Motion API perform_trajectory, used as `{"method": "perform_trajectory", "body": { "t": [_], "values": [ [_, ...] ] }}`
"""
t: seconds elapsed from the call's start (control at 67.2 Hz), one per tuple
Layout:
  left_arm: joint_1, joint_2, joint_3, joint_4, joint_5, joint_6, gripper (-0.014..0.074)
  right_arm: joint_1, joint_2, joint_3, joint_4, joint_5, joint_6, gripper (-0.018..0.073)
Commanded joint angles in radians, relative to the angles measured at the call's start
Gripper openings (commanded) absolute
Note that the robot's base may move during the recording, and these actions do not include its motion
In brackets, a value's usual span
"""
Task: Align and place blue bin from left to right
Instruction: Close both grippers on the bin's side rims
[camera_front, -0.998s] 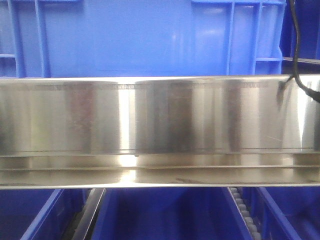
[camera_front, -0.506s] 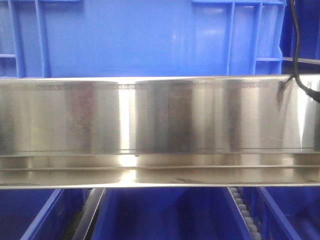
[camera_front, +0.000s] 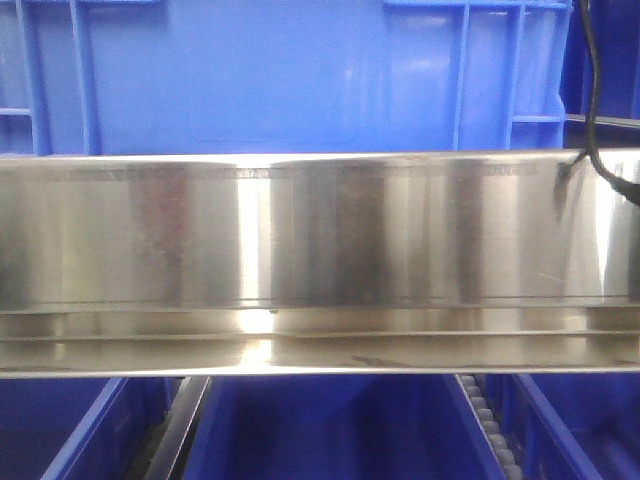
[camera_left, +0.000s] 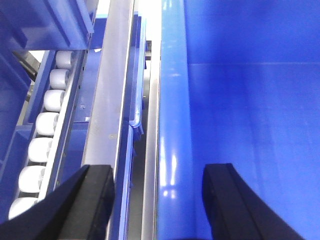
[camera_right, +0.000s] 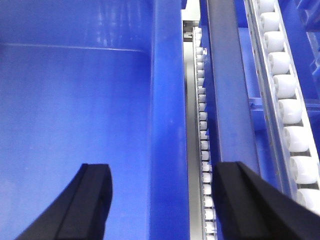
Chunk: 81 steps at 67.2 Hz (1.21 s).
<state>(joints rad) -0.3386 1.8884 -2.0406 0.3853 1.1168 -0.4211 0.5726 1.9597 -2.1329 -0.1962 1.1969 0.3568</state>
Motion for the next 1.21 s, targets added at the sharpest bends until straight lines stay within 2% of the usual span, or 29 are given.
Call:
{"method": "perform_trajectory", "body": {
  "t": [0.0, 0.253, 0.402, 0.476, 0.61, 0.7, 1.191],
  "values": [
    [0.005, -0.001, -0.008, 0.000, -0.004, -0.008, 0.0307, -0.006, -0.006, -0.007, -0.009, -0.007, 0.000, 0.0328],
    [0.005, -0.001, -0.008, 0.000, -0.004, -0.008, 0.0307, -0.006, -0.002, -0.007, -0.009, -0.007, 0.002, 0.0323],
    [0.005, -0.001, -0.008, -0.001, -0.004, -0.008, 0.0284, -0.006, 0.014, -0.007, -0.008, 0.013, 0.005, 0.0221],
    [0.005, -0.001, -0.008, -0.001, 0.006, -0.008, 0.0188, -0.006, 0.017, -0.007, -0.008, 0.014, 0.008, 0.0105],
    [0.005, -0.001, -0.008, -0.001, 0.010, -0.008, -0.0104, -0.006, 0.020, -0.007, -0.008, 0.003, 0.008, -0.0094],
    [0.005, -0.001, -0.008, -0.003, 0.002, -0.008, -0.0111, -0.006, 0.020, -0.007, -0.008, 0.005, 0.008, -0.0067],
    [0.005, -0.001, -0.008, -0.003, -0.007, -0.008, -0.0111, -0.006, 0.020, -0.007, -0.008, -0.005, 0.008, -0.0067]
  ]
}}
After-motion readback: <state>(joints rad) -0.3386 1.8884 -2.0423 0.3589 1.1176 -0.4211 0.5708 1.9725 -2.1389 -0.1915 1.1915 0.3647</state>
